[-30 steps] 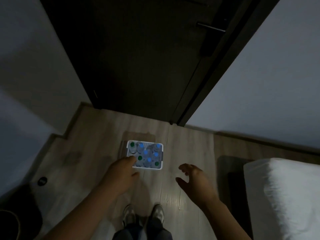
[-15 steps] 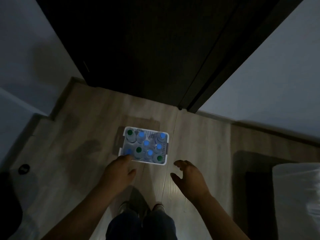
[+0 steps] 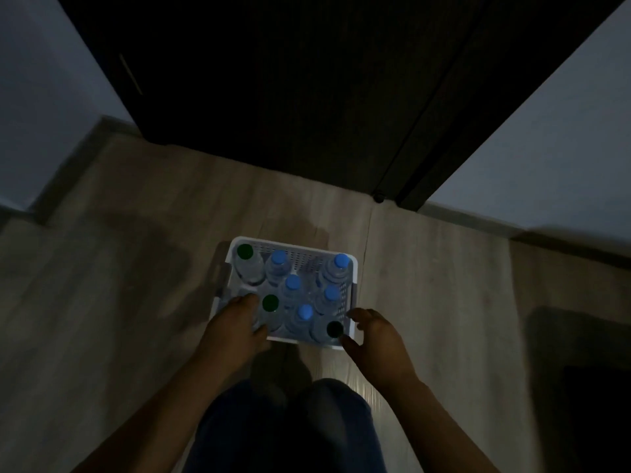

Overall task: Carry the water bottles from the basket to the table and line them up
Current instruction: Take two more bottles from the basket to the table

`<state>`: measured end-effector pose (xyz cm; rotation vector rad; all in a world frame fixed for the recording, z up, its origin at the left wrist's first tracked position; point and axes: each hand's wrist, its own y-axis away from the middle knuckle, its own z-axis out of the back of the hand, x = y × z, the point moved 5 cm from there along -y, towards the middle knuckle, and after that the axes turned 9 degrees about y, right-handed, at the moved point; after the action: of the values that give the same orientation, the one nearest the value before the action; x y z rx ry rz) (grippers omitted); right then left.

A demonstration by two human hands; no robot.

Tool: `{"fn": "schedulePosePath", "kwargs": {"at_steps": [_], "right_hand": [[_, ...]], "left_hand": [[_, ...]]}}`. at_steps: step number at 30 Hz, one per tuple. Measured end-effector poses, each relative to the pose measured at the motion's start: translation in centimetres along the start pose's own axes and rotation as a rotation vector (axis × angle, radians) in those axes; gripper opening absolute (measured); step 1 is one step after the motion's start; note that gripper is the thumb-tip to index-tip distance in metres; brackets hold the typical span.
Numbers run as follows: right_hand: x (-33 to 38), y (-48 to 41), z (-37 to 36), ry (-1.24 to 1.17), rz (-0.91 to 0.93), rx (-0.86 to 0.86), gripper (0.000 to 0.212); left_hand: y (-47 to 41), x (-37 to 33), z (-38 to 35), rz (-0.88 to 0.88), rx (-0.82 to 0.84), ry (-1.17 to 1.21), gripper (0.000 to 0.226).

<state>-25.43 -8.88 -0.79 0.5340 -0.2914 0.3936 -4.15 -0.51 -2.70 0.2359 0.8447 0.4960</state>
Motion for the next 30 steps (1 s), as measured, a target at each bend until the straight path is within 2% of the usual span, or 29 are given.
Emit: {"fn": "schedulePosePath", "kwargs": {"at_steps": [4, 7, 11, 17, 23, 30], "right_hand": [[-1.9, -3.6, -4.2, -0.041, 0.011, -0.03, 0.04], [-2.4, -5.3, -6.2, -0.017, 0.021, -0.052, 0.044], [-2.5, -5.9, -7.3, 0.006, -0.004, -0.029, 0.049], [-2.5, -6.0, -7.5, 0.048, 0.0, -0.035, 0.03], [-2.3, -6.3, -7.5, 0.025, -0.007, -0.058, 0.025], [-2.5, -5.8, -7.1, -0.056, -0.015, -0.129, 0.021]], "left_hand": [[-3.7, 3.3, -3.0, -0.036, -0.011, 0.005, 0.042], [-5.6, 4.6, -4.5, -0.049, -0.007, 0.033, 0.05], [-6.7, 4.9, -5.3, -0.065, -0.011, 0.026, 0.038], [-7.5, 4.3, -5.4, -0.078, -0.025, -0.058, 0.028], [-7.5, 3.5, -5.2, -0.041, -0.019, -0.114, 0.023], [-7.1, 3.3, -4.9, -0.009, -0.05, -0.017, 0.016]]}}
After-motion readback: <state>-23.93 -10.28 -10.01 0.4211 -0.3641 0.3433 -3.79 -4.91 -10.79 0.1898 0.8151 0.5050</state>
